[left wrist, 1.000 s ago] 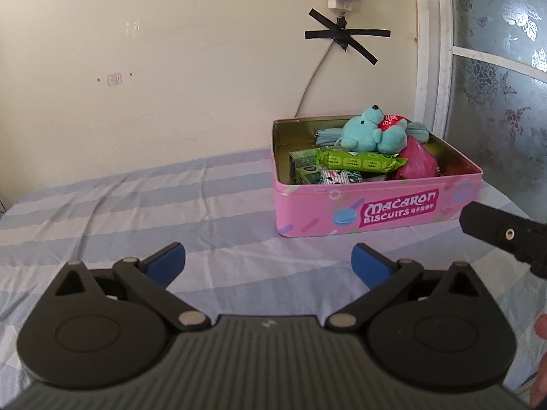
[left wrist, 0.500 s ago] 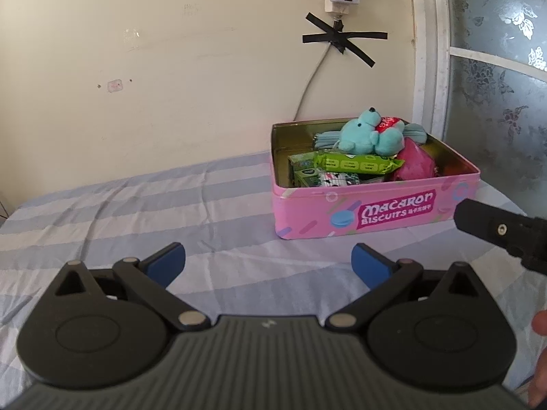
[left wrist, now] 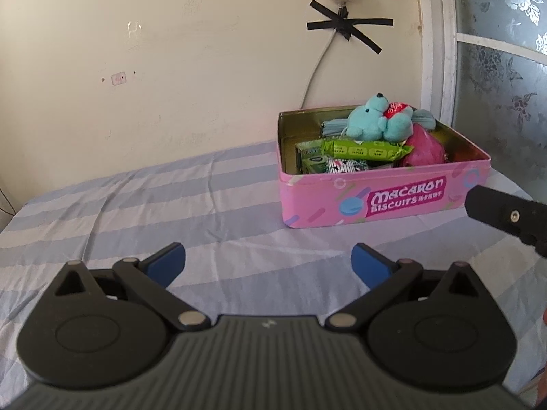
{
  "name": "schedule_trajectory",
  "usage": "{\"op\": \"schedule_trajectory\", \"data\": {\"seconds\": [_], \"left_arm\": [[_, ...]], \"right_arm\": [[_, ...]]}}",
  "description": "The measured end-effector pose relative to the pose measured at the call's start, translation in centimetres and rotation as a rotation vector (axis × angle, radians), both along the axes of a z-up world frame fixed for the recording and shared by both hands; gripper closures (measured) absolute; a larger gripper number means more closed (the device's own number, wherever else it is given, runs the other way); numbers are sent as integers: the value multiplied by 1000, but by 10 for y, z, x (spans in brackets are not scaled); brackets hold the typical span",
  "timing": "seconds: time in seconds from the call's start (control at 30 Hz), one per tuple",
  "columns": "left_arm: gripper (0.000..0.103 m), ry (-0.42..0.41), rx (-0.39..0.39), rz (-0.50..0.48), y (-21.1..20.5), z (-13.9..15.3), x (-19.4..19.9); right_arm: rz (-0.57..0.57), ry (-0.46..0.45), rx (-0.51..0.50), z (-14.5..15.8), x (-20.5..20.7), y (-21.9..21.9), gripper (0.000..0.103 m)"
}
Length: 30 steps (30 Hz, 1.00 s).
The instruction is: Organize objects
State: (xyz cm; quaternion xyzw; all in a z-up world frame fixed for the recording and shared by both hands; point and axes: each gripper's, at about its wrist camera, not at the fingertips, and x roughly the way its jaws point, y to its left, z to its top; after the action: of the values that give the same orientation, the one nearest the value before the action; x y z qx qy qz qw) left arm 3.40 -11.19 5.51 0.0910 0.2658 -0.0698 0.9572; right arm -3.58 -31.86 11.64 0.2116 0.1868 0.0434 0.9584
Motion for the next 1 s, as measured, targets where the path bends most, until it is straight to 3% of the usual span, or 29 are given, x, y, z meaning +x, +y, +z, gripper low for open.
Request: {"op": "schedule_trajectory", "data": {"seconds": [1.0], "left_arm": [[0,75,30,-9,-6,-14,9]], "right_arm": [[2,39,16,-12,8,-1,0]]}}
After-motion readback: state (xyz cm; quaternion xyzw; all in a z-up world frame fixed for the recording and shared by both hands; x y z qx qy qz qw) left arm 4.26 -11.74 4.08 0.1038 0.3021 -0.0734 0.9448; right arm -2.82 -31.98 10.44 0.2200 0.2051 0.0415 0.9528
